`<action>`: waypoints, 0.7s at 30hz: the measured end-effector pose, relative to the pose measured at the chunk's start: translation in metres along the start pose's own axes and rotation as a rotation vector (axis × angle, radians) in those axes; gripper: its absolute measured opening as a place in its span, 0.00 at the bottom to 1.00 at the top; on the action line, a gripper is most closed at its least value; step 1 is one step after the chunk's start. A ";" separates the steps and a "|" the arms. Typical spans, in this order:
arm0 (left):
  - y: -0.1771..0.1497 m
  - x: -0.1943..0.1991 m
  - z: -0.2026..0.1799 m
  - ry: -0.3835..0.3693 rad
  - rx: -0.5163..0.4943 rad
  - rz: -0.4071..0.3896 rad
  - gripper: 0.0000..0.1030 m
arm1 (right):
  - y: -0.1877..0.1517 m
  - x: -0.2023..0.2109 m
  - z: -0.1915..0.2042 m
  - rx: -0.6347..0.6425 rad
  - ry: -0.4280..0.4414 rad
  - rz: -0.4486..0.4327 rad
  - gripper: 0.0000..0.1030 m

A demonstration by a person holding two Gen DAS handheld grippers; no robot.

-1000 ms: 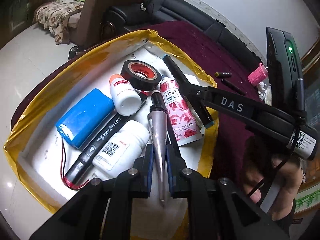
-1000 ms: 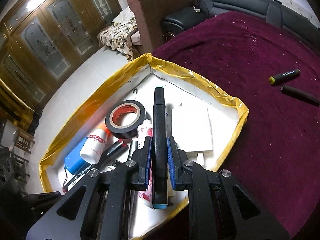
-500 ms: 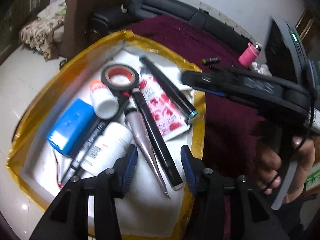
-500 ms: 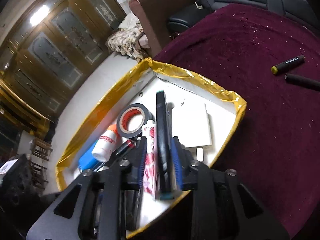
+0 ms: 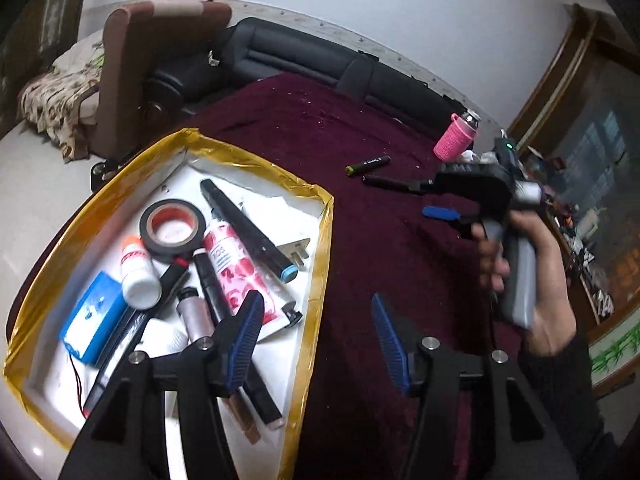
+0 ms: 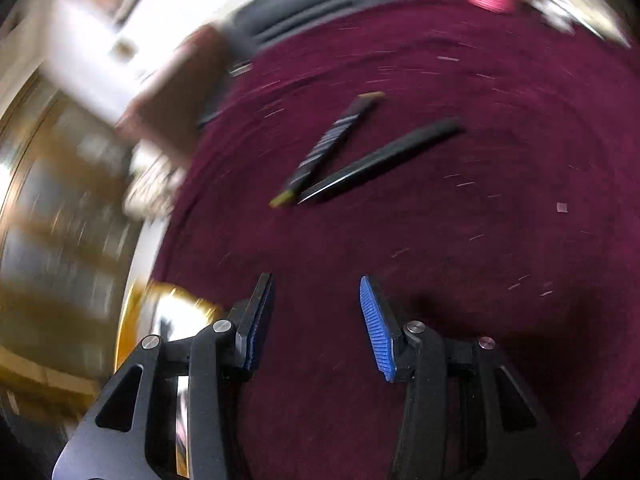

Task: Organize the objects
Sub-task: 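Grasp the yellow-capped black marker with the left gripper while the right grasps another black marker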

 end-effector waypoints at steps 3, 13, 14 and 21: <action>0.001 -0.002 0.003 -0.006 -0.004 -0.005 0.54 | 0.025 -0.013 0.003 -0.049 -0.057 -0.044 0.43; 0.006 -0.006 0.015 -0.034 -0.003 0.001 0.54 | 0.058 -0.061 0.026 -0.052 -0.343 -0.170 0.42; 0.007 -0.005 0.015 -0.029 -0.010 -0.002 0.54 | 0.059 -0.065 0.030 -0.055 -0.351 -0.172 0.42; 0.011 -0.001 0.012 -0.032 -0.020 -0.003 0.54 | 0.069 -0.079 0.029 -0.020 -0.444 -0.203 0.42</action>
Point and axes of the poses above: each gripper's, at about its wrist camera, not at the fingertips, and x roughly against the way its jaws point, z to its left, y to its top, the point moved 2 cm from there along -x, roughly the way its jaws point, and after that the axes turned 13 degrees about -x, right-handed, at the moved point
